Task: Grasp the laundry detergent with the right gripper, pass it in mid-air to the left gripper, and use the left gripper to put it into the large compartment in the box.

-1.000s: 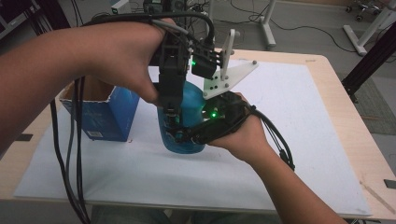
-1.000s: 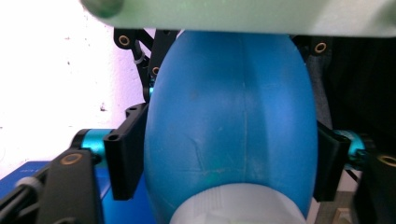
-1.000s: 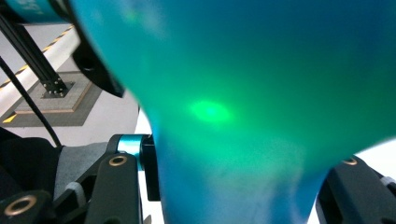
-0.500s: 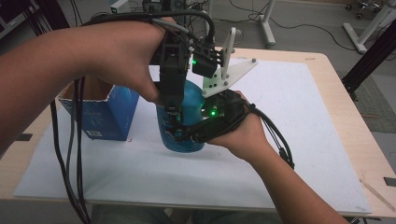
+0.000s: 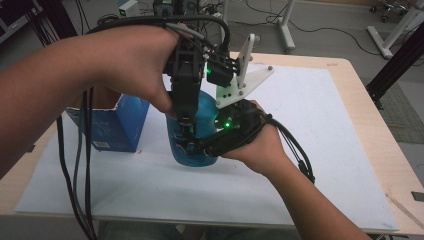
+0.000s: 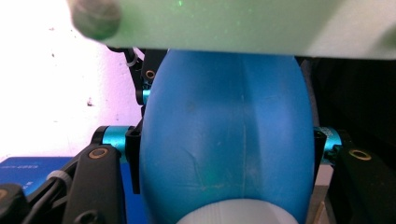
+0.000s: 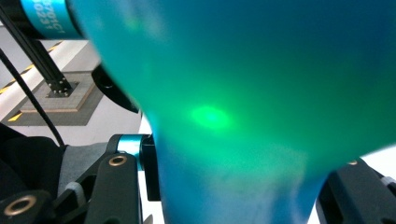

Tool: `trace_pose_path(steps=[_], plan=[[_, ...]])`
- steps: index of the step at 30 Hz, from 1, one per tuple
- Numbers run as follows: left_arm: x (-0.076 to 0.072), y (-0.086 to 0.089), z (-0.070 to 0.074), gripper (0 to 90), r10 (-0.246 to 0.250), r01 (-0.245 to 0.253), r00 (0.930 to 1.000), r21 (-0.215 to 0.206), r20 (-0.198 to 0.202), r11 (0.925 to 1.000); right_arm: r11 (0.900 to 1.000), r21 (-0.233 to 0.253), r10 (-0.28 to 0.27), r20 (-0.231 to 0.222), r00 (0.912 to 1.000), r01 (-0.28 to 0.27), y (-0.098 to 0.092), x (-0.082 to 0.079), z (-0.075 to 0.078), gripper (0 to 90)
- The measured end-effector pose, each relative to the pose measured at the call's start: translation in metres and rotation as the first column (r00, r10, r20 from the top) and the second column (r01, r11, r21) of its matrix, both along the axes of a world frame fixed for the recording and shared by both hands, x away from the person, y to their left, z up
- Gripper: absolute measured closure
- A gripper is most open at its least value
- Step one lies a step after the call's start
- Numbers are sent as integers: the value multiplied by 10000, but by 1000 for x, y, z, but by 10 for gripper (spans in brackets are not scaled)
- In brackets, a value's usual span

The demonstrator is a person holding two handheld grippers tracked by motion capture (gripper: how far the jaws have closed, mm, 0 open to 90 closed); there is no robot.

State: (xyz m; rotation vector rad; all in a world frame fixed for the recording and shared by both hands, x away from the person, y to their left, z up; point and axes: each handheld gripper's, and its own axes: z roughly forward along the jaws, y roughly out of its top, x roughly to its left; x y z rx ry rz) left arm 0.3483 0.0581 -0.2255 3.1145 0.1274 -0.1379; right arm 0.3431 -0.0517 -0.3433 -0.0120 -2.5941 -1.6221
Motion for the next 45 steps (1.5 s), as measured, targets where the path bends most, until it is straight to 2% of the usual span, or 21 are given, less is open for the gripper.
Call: trace_pose_path(steps=[8, 13, 18, 22, 24, 26, 27, 32, 35, 40, 43, 45], plan=[[-2, -1, 0, 399, 99, -98, 9998, 46, -144, 9999, 9998, 10, 186, 15, 9998, -186, 0, -2, -1, 438], [-2, -1, -1, 399, 110, -109, 9999, 95, -133, 9999, 9999, 86, 63, -128, 9999, -62, -7, -2, 0, 321], [-2, 2, 0, 399, 198, -197, 9998, 186, -83, 9996, 9998, -141, -121, -250, 9996, 118, -21, -1, -2, 234], [0, 4, 2, 398, 271, -269, 9996, 210, -65, 9994, 9988, -452, -189, -316, 9993, 174, -34, 0, -1, 203], [0, 4, 3, 398, 345, -343, 9994, 220, -93, 9992, 9972, -645, -395, -220, 9990, 380, -39, 0, 1, 133], [0, 5, 4, 398, 386, -384, 9992, 205, -106, 9991, 9953, -785, -575, -130, 9983, 563, -41, 0, 2, 120], [1, 5, 5, 398, 380, -377, 9992, 190, -127, 9991, 9934, -922, -677, 94, 9977, 683, -44, 1, 3, 120], [2, 8, 7, 397, 468, -464, 9988, 232, -167, 9987, 9869, -1314, -897, 383, 9952, 940, -57, 5, 10, 119], [4, 10, 7, 396, 590, -583, 9980, 332, -216, 9977, 9791, -1630, -1133, 621, 9916, 1220, -61, 7, 14, 24], [6, 15, 8, 396, 879, -868, 9958, 379, -269, 9955, 9682, -2092, -1203, 918, 9885, 1373, -69, 9, 19, 22], [8, 17, 11, 396, 964, -955, 9950, 348, -251, 9948, 9553, -2595, -1196, 999, 9878, 1419, -74, 12, 24, 6], [10, 20, 16, 396, 1084, -1078, 9939, 277, -223, 9938, 9414, -3061, -1086, 1232, 9864, 1419, -77, 15, 28, 5]])
